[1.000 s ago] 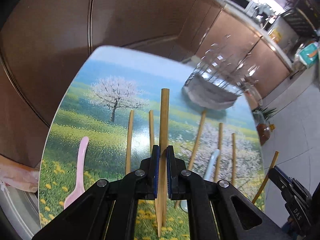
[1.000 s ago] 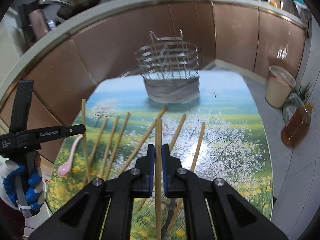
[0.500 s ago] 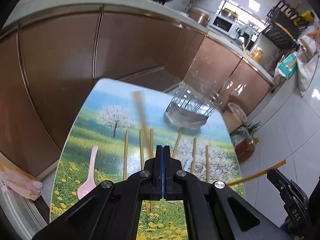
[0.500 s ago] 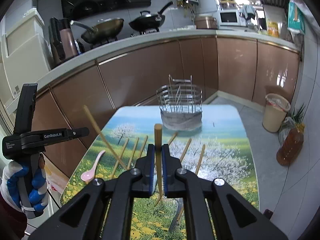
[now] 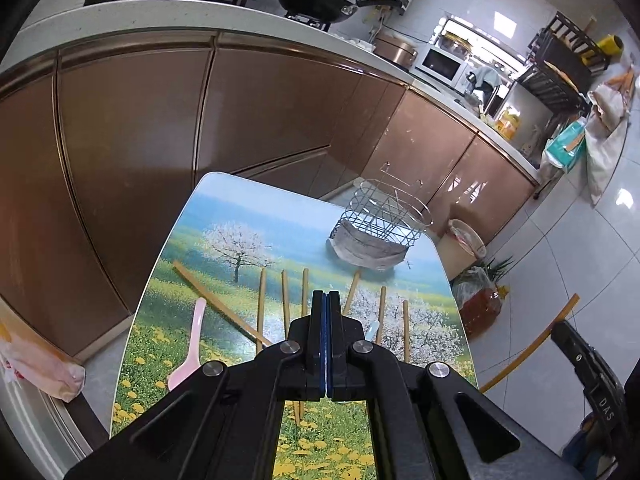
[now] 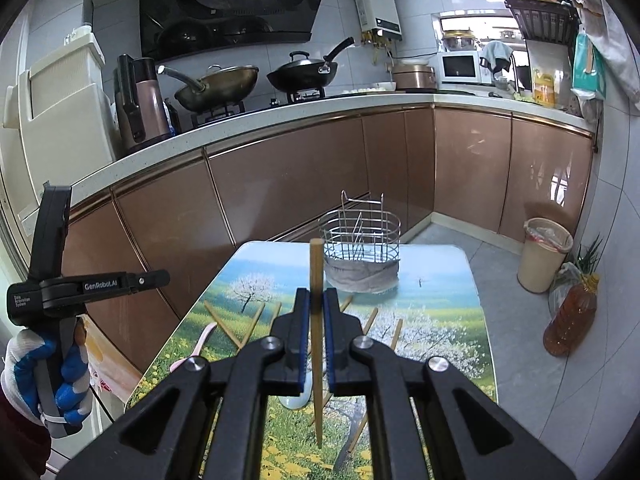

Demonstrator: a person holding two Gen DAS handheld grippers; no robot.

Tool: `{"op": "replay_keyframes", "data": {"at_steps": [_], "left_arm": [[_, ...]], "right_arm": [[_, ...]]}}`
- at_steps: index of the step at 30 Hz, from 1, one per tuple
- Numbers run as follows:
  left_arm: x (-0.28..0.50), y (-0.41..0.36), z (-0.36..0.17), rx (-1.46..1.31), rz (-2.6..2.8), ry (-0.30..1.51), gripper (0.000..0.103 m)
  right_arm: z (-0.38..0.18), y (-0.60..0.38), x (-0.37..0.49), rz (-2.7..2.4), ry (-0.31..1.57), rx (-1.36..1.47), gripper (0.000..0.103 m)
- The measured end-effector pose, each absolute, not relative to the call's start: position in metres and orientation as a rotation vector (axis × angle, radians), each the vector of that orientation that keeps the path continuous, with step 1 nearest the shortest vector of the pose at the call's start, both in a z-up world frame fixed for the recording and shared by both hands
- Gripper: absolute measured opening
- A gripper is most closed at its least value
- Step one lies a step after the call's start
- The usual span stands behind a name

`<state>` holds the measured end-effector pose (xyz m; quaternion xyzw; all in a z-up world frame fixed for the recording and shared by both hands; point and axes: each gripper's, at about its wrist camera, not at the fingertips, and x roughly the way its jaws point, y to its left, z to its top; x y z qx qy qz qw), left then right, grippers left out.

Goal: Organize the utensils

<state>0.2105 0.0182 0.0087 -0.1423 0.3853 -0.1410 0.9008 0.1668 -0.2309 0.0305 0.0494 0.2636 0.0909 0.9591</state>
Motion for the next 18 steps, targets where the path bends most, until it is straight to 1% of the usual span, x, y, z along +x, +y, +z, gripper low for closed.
{"op": "replay_keyframes", "data": {"at_steps": [6, 14, 15, 16, 18], "left_arm": [[0.222, 0.029, -0.006, -0.328, -0.284, 0.835, 0.0], [0.244, 0.048, -0.057, -0.428, -0.249, 0.984, 0.001], [0.248, 0.048, -0.064, -0.441, -0.248, 1.015, 0.008], [0.253, 0.048, -0.071, -0.461, -0.245, 1.043, 0.011], [0.262, 0.048, -0.082, -0.499, -0.232, 1.085, 0.022]], "right_arm": [[0.03, -0.235, 0.179, 0.178, 0.531, 0.098, 0.006], [0.019, -0.243, 0.197, 0.182, 0.544, 0.109, 0.006], [0.017, -0.244, 0.199, 0.184, 0.545, 0.113, 0.006], [0.015, -0.245, 0.202, 0.187, 0.547, 0.116, 0.006], [0.011, -0.249, 0.206, 0.192, 0.552, 0.123, 0.006]]}}
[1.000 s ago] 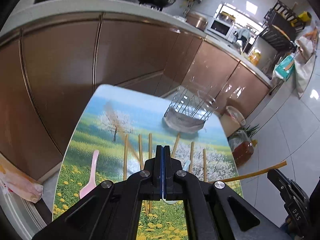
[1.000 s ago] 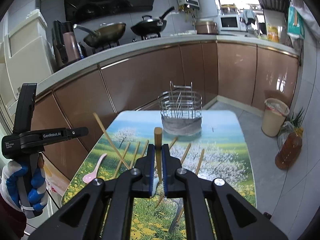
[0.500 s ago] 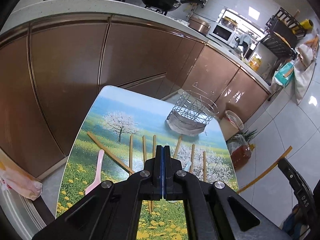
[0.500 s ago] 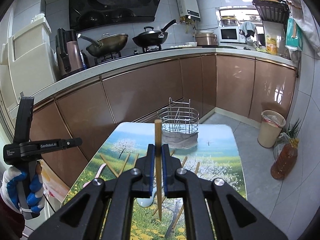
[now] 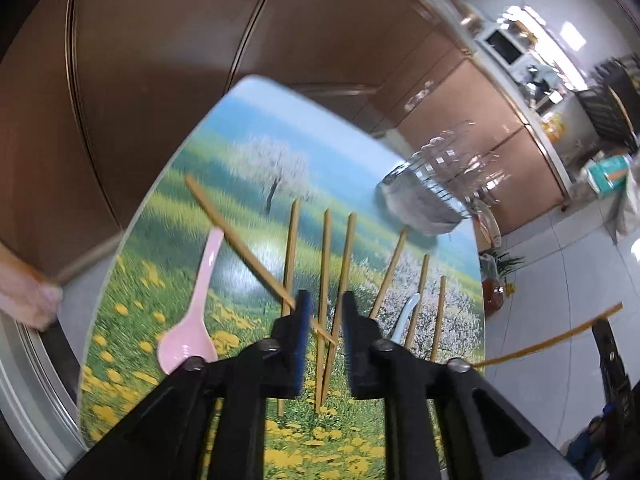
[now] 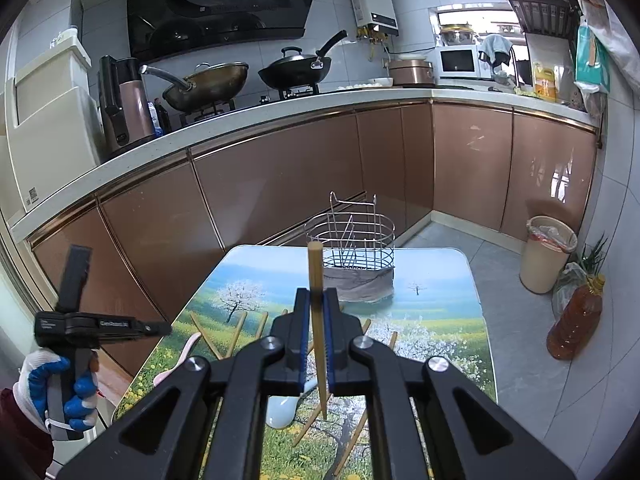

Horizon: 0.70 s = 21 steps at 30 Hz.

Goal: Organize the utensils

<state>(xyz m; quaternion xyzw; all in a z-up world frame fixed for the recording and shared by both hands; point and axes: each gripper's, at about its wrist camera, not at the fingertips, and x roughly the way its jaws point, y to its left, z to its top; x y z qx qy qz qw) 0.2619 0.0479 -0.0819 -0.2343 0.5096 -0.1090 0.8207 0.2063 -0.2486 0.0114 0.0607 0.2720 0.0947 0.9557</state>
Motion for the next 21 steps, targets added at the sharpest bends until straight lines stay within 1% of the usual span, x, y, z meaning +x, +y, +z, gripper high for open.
{"op": "replay_keyframes", "data": {"at_steps": [3, 12, 21], "left_arm": [[0.277, 0.048, -0.099, -0.533, -0.193, 1.141, 0.027], [0.313, 0.045, -0.146, -0.542, -0.062, 1.28, 0.027], [0.333, 0.049, -0.168, -0.536, 0.035, 1.328, 0.027]], "right_arm": [[0.005, -0.255, 0.213, 0.195, 0.561, 0.137, 0.006], [-0.008, -0.276, 0.228, 0.203, 0.573, 0.18, 0.006], [-0.013, -0.284, 0.236, 0.224, 0.577, 0.197, 0.006]]}}
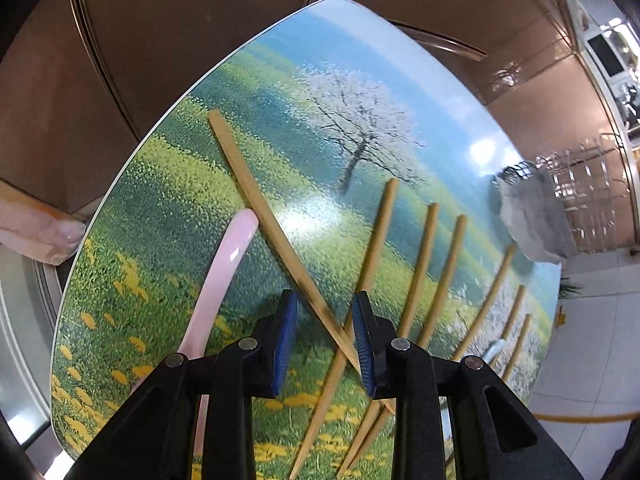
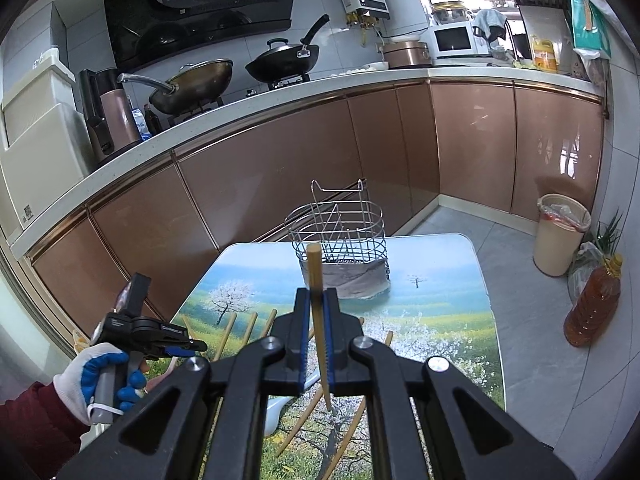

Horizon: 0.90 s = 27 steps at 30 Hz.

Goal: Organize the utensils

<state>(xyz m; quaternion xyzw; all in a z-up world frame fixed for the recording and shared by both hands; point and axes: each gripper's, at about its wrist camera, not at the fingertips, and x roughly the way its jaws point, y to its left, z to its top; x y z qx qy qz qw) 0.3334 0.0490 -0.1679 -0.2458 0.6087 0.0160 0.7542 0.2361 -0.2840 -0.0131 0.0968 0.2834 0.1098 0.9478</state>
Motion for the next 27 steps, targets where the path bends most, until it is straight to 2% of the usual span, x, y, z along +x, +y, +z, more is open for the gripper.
{"op": "replay_keyframes", "data": {"at_steps": [5, 9, 16, 21, 27], "left_arm": [[0.341, 0.051, -0.174, -0.552, 0.063, 1.346, 0.026], [0.343, 0.056, -0.178, -0.601, 0.075, 1.347, 0.012], [0.334, 0.07, -0.176, -0.675, 0.069, 1.32, 0.007], [0.321, 0.065, -0.15, -0.68, 0.002, 1.254, 0.007], [0.309, 0.057, -0.092, -0.654, -0.134, 1.115, 0.007]], "right_arm": [[-0.015, -0.287, 0.237, 0.224, 0.577, 0.205, 0.006], [-0.014, -0.29, 0.236, 0.218, 0.576, 0.21, 0.006], [-0.01, -0.29, 0.228, 0.205, 0.572, 0.211, 0.006], [-0.002, -0.288, 0.222, 0.197, 0.562, 0.199, 0.006], [0.014, -0.284, 0.22, 0.19, 0.53, 0.185, 0.006]]}}
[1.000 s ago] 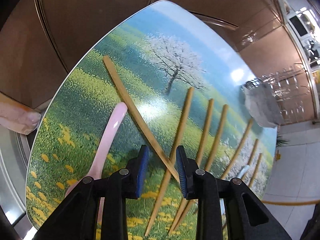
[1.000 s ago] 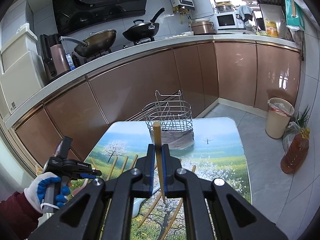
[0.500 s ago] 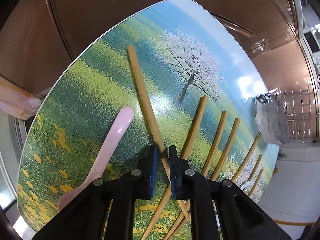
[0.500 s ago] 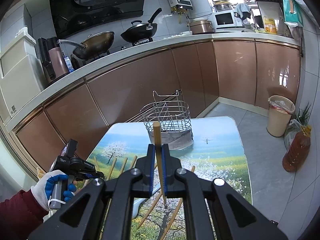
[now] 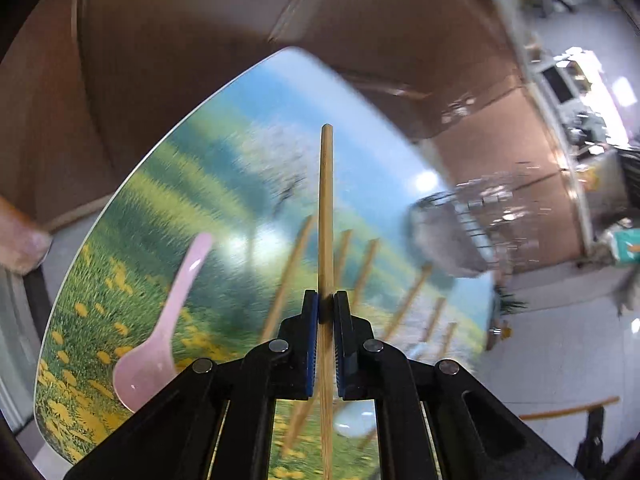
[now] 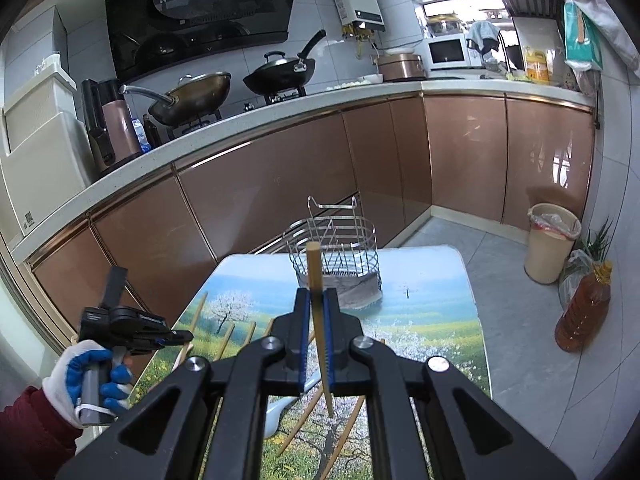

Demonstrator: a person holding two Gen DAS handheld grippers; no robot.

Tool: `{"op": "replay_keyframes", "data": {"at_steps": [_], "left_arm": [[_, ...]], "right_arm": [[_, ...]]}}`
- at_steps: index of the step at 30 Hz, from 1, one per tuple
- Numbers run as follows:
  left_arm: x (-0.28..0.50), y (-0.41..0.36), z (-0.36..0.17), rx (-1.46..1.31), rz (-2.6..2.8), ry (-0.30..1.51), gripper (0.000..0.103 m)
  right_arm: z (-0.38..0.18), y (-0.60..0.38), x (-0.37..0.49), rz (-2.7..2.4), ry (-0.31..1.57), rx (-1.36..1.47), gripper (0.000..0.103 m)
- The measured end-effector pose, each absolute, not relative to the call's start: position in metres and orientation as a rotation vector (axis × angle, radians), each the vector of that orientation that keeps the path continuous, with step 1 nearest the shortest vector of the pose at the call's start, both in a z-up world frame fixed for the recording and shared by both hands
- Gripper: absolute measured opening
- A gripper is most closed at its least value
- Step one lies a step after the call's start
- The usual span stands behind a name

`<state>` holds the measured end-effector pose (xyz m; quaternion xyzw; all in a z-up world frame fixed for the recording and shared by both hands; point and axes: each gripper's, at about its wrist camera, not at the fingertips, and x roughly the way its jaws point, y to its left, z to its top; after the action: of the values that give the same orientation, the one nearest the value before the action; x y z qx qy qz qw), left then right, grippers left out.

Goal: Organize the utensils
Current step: 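Carry both chopsticks over the wire holder and drop them in, opening both grippers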

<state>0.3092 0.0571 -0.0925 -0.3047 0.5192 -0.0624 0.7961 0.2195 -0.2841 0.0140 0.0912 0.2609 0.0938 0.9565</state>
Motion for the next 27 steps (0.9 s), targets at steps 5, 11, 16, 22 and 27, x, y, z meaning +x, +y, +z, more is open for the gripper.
{"op": "replay_keyframes", "data": {"at_steps": [5, 11, 16, 22, 27], "left_arm": [[0.308, 0.037, -0.033, -0.634, -0.296, 0.959, 0.007], [0.325, 0.007, 0.029, -0.632, -0.456, 0.773, 0.007], [0.356, -0.022, 0.059, -0.595, -0.508, 0.629, 0.007], [0.395, -0.053, 0.058, -0.544, -0.468, 0.459, 0.007], [0.418, -0.071, 0.039, -0.478, -0.362, 0.343, 0.007]], "right_arm": [[0.038, -0.284, 0.231, 0.186, 0.486, 0.168, 0.006], [0.082, -0.283, 0.262, 0.188, 0.407, 0.146, 0.006], [0.113, -0.279, 0.297, 0.194, 0.344, 0.136, 0.006], [0.125, -0.276, 0.342, 0.213, 0.297, 0.116, 0.006], [0.109, -0.281, 0.376, 0.227, 0.3, 0.116, 0.006]]}}
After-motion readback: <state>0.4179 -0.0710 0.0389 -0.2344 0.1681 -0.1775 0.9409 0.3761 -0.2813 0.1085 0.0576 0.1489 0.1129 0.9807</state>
